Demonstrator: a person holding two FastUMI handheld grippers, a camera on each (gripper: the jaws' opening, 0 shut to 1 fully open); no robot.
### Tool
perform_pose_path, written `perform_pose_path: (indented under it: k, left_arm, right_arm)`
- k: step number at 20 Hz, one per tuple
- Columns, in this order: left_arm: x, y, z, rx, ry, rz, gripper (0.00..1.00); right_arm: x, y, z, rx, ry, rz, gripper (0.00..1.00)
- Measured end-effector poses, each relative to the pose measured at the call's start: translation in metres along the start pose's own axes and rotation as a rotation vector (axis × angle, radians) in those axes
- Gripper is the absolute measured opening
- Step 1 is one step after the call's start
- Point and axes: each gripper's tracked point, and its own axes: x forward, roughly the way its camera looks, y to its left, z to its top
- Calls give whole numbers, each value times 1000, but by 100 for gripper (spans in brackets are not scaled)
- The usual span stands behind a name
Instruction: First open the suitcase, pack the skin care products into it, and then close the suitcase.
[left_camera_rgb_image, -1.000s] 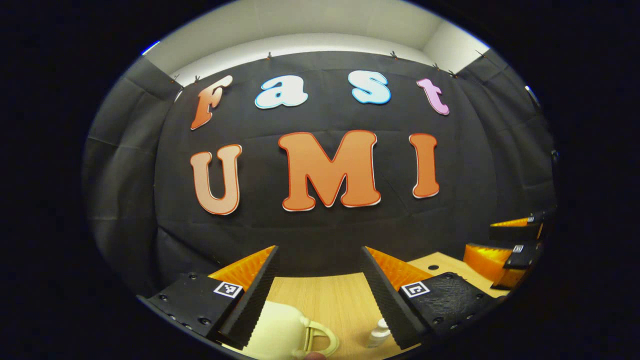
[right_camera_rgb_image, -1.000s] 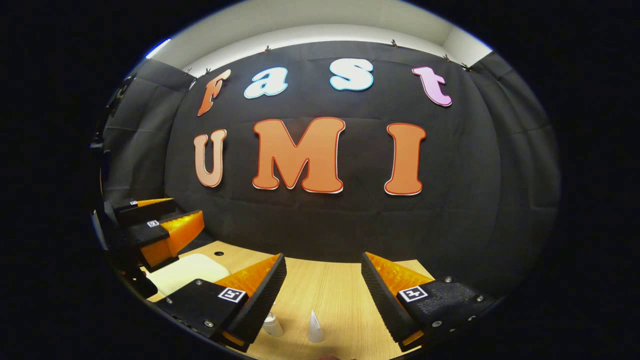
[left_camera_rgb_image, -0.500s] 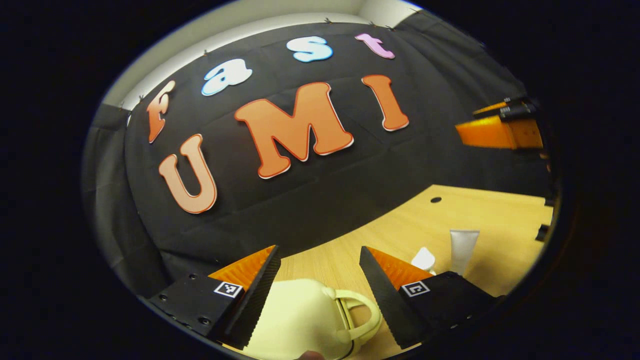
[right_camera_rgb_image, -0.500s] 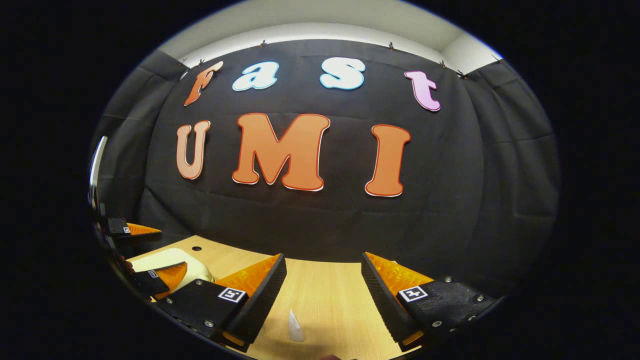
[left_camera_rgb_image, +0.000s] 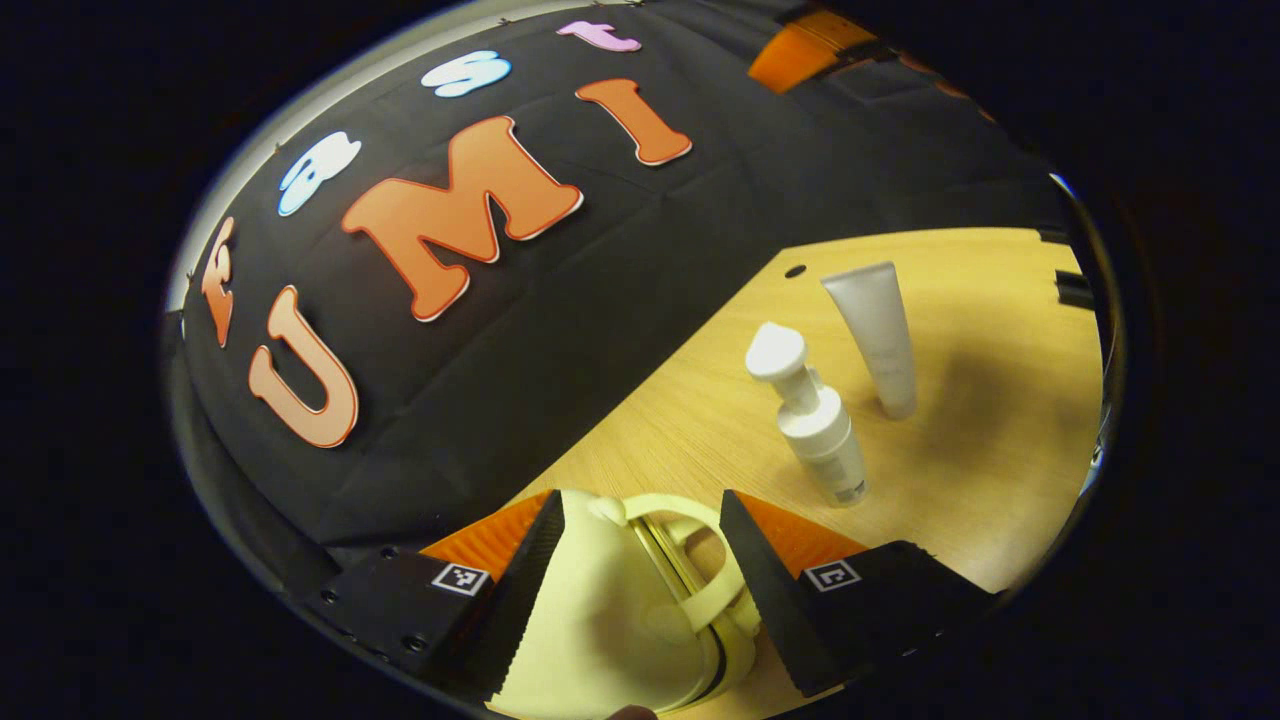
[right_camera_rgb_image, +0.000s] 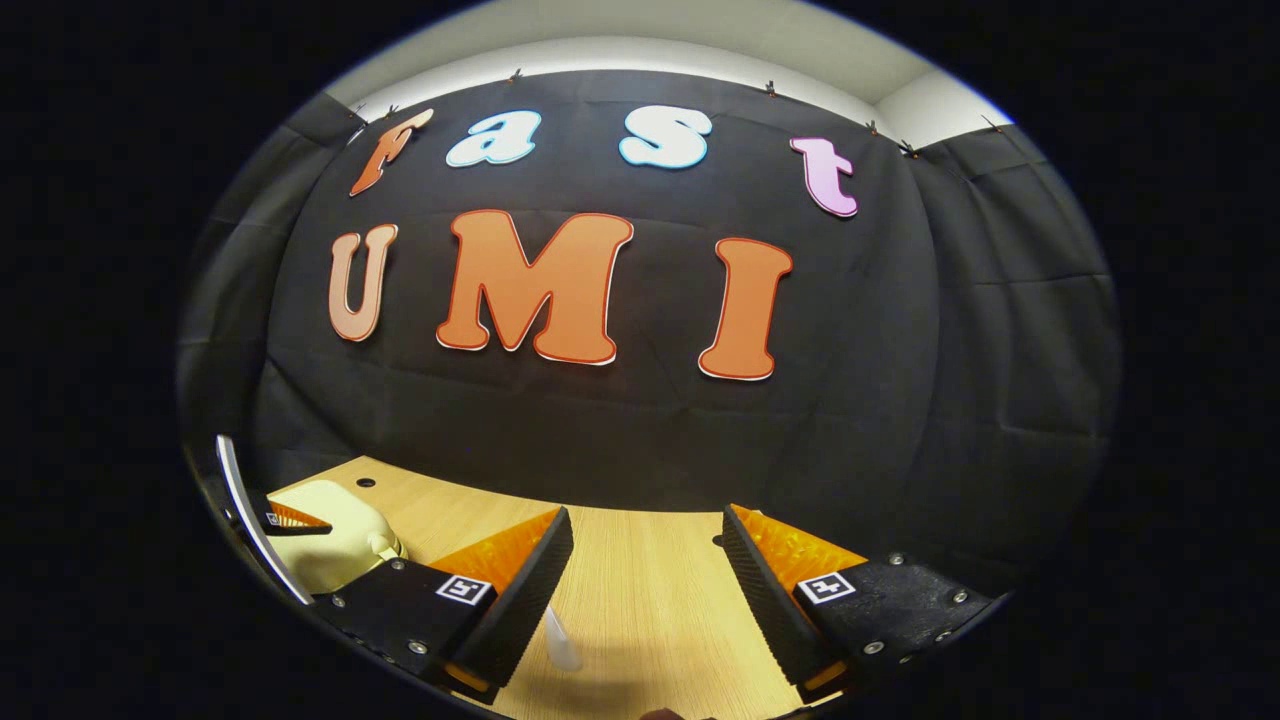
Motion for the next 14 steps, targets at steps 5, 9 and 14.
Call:
perform_pose_path:
  k: [5,9,14]
  left_arm:
    - [1,-9,-18,75,55,-55,98]
    - [4,-15,-27,154,64,-74,98]
    - [10,-12,-40,274,119,-62,96]
  right_arm:
    - [-1,-1,-3,-1,9,-6,95]
    - [-2,1,-5,-8,10,-4,95]
    - [-4,2,-6,2,11,0,95]
